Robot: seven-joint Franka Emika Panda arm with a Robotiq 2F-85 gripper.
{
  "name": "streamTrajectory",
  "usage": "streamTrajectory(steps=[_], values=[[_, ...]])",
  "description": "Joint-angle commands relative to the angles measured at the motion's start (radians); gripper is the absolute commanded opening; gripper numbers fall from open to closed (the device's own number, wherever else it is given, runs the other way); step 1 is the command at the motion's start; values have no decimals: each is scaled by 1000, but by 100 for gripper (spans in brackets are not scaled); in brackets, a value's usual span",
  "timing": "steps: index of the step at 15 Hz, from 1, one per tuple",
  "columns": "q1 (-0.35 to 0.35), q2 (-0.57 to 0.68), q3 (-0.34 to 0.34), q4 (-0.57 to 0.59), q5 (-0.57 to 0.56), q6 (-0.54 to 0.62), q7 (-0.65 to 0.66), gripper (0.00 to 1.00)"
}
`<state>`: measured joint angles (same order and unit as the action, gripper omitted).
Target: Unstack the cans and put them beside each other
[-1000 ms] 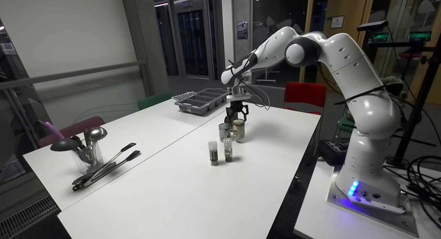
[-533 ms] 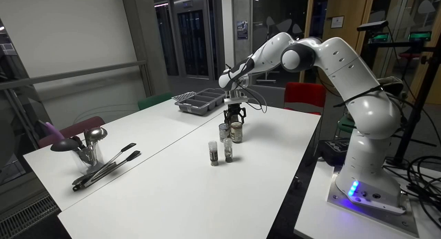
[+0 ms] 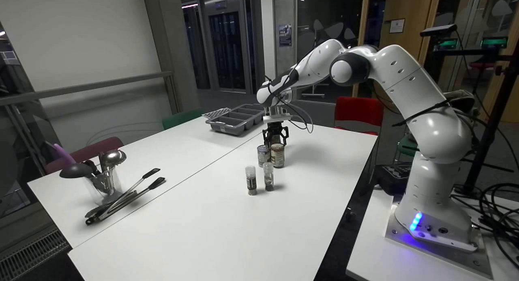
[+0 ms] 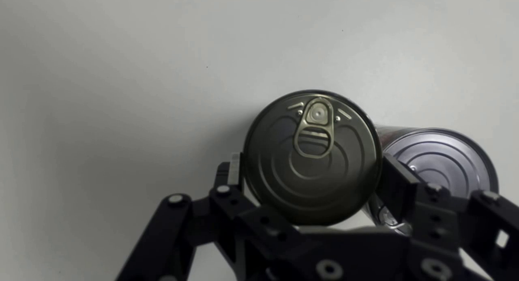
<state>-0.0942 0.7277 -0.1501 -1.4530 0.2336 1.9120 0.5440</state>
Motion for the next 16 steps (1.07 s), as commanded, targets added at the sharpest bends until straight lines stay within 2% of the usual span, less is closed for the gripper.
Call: streamTrajectory(steps=[1,8,16], values=[[-15,-13,10,7,15,-21,-14,56],[-5,-86,11,-102,18,57,-33,56],[20,-228,14,-346,15,253,-70,56]])
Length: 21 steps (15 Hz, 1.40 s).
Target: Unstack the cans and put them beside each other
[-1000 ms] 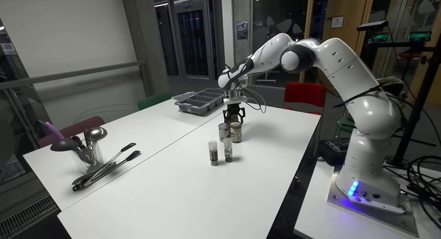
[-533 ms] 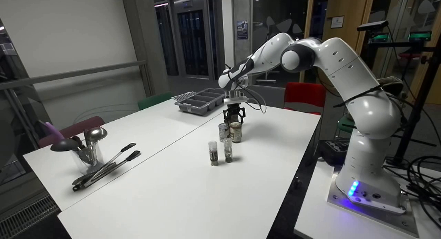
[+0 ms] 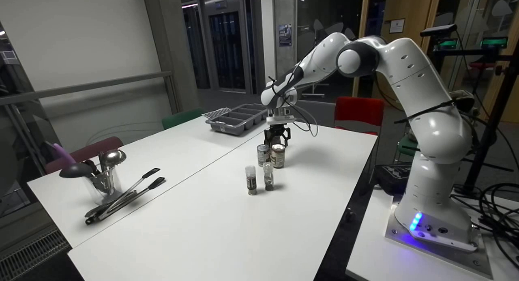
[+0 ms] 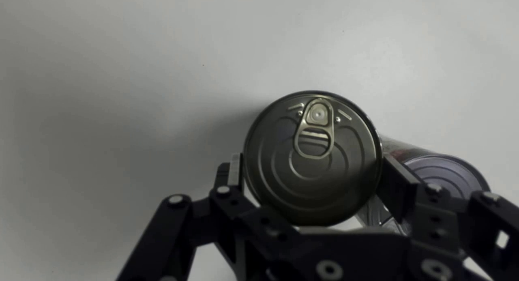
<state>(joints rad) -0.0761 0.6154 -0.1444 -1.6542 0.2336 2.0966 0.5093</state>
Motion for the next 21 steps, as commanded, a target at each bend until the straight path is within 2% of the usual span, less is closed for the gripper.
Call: streamTrajectory(steps=[1,7,8,10,16,19,21], values=[[3,-127,10,-168,15,83,-40,56],[-5,-190,10,-266,23,116,-51,56],[-8,-195,10,-272,27,110,-52,95],[-15,-205,12,-282,36,106,-59,100],[-27,-245,15,-315,72,115,-90,100],[-6,-337,15,-405,59,126,-92,100],[31,-430,10,-502,-10,133,-83,100]])
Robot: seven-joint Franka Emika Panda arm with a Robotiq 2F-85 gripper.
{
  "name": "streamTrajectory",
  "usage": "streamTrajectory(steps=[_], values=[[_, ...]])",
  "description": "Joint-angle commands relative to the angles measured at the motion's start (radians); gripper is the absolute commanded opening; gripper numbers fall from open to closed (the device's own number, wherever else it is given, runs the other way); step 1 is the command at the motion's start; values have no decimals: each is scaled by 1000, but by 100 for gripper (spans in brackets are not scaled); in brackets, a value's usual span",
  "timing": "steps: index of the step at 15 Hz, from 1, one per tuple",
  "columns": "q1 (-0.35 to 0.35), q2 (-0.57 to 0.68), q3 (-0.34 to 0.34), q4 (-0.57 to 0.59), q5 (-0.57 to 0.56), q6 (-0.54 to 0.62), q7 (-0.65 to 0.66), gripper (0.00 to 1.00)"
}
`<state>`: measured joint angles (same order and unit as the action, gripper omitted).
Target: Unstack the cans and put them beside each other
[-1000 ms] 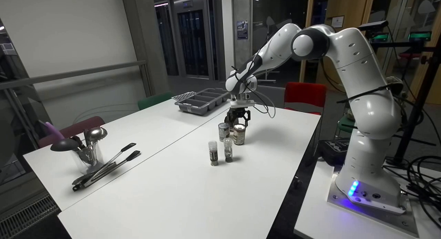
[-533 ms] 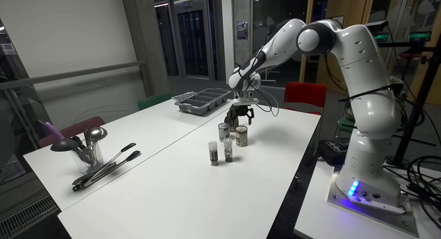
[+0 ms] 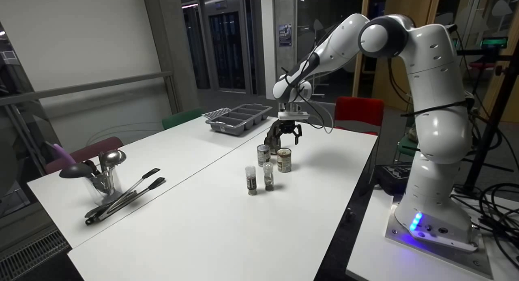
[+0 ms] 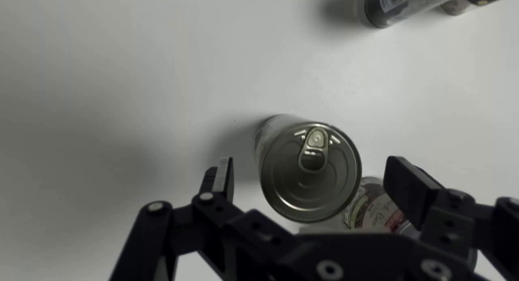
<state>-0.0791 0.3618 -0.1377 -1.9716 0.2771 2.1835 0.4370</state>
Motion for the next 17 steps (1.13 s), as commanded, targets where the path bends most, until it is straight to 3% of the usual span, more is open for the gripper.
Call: streamTrajectory(steps=[1,6,9,12,13,14,17], values=[[57,-219,1,-227,-112,32,5,100],[125,-370,37,-360,-485,-107,163,100],[124,-446,94,-423,-619,-131,122,100],[107,-527,122,-489,-698,-61,52,100],[94,-556,112,-505,-650,-1,-4,100],[100,-457,135,-429,-651,-76,76,100],[95,-469,140,-437,-650,-65,68,100]])
